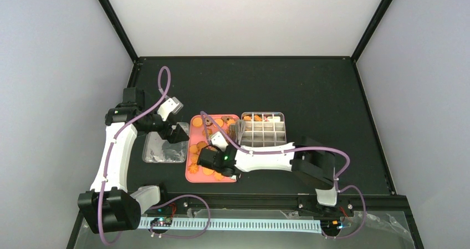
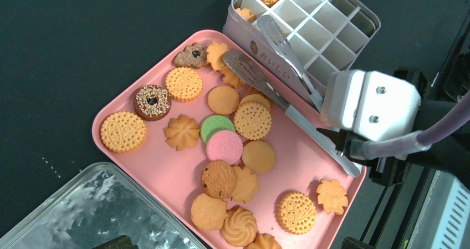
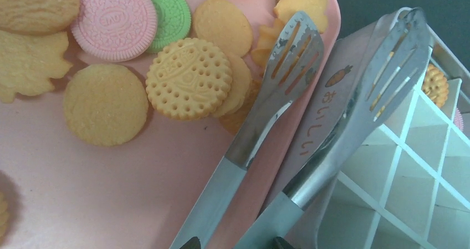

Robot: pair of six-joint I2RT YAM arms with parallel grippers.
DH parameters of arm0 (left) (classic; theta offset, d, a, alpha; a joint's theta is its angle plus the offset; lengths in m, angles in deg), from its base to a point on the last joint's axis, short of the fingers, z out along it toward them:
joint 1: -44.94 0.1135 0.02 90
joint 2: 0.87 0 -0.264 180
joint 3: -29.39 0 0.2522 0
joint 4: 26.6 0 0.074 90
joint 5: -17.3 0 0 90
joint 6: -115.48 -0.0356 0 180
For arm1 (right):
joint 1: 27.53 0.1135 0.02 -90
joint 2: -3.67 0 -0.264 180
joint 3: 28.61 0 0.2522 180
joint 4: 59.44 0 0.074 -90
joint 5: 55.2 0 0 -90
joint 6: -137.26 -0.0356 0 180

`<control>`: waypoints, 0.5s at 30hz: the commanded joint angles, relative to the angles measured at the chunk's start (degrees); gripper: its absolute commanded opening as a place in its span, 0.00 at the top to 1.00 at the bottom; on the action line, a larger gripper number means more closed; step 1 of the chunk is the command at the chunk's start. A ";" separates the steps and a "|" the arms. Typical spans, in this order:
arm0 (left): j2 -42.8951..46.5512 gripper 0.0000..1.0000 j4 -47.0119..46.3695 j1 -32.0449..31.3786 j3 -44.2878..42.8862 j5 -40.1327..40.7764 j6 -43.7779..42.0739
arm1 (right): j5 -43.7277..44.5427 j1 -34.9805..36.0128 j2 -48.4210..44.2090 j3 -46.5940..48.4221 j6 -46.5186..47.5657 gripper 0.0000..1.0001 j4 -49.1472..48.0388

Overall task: Pack the cookies
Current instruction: Pick up the clamp from the plate.

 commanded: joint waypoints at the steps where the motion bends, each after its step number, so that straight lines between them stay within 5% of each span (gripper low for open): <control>1: 0.75 0.01 0.95 -0.23 -1.01 -1.84 -1.70 | 5.69 1.56 2.91 2.95 -0.69 0.67 3.63; 15: 0.64 0.01 0.90 -0.21 -1.17 -2.34 -1.20 | 16.72 4.78 4.29 6.34 -4.17 0.92 12.42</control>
